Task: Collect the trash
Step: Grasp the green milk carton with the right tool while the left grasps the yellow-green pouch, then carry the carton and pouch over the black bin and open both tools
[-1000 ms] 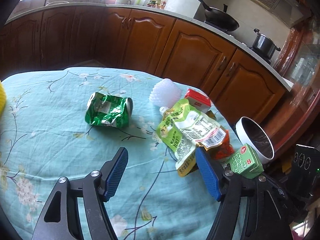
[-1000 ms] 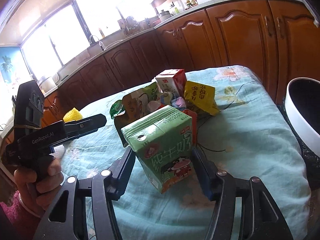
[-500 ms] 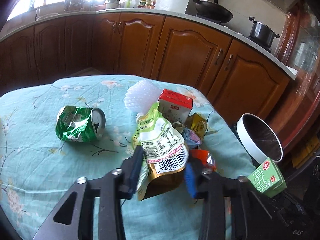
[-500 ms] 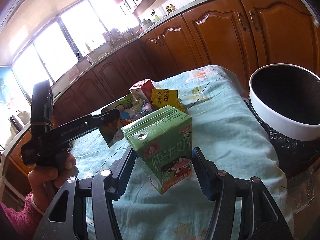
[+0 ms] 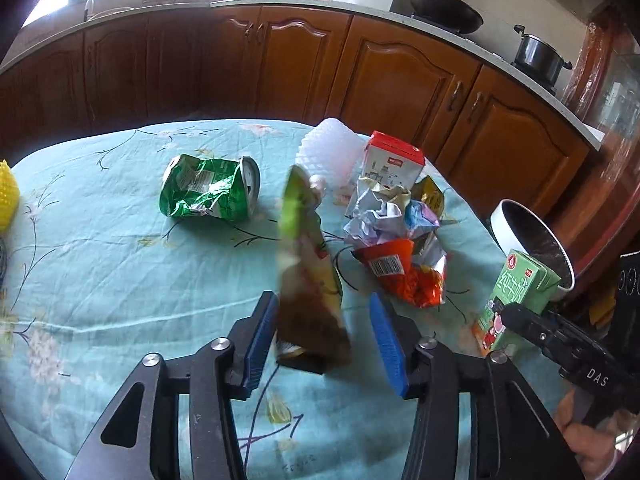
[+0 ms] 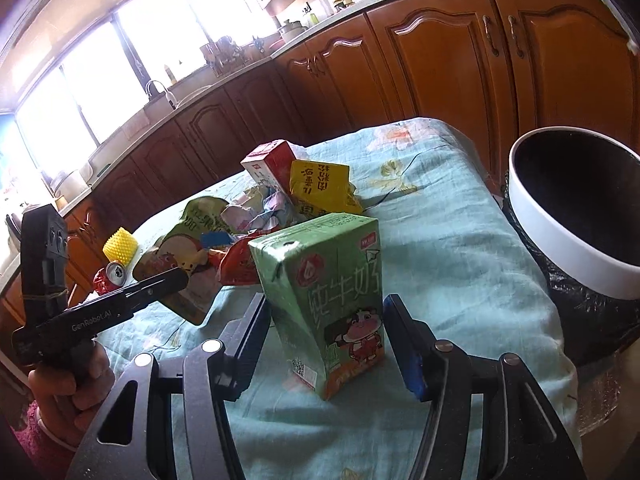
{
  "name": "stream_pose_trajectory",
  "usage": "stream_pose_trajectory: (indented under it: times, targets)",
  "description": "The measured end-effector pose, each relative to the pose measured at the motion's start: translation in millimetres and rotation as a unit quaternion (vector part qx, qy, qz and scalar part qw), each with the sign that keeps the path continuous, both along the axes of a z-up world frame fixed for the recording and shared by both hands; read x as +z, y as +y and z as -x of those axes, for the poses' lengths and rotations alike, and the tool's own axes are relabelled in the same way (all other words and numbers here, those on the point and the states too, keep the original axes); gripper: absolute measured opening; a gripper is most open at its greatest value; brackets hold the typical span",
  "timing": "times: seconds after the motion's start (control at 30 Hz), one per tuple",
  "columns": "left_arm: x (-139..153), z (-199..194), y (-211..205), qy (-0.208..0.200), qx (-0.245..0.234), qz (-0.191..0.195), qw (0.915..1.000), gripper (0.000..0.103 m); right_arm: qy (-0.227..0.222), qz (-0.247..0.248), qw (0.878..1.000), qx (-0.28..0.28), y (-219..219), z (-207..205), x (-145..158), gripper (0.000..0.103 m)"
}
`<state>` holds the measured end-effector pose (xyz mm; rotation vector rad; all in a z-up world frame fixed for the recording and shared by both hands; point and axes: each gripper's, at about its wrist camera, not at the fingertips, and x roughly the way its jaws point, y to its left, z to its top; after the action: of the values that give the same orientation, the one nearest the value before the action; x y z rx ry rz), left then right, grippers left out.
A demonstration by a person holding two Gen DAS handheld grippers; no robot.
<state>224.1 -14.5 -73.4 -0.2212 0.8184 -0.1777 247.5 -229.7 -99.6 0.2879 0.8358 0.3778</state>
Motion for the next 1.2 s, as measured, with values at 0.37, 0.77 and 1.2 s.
stream_pose_trajectory:
  times: [0.37,0.77,1.2]
  targets:
    - [-21.3,-27.1,-4.6,0.016,0.008,0.01,0.9998,0.047,0.033,0.022,0.999,-0.003,5.2,-21.6,-15.9,0.06]
    - [-6.9,6.5,7.3,-0.02,0.008,0.032,0.9993,0.032,0.004,0.016,1.0,-0.009,1.8,-10.7,-1.6,0.031]
    - [46.0,59.3,-37.5,-0.093,-0.082,0.024,0.992,0.032,-0.016,-0.003,0.999,-0.041,-40.6,16.6,20.4,0.031]
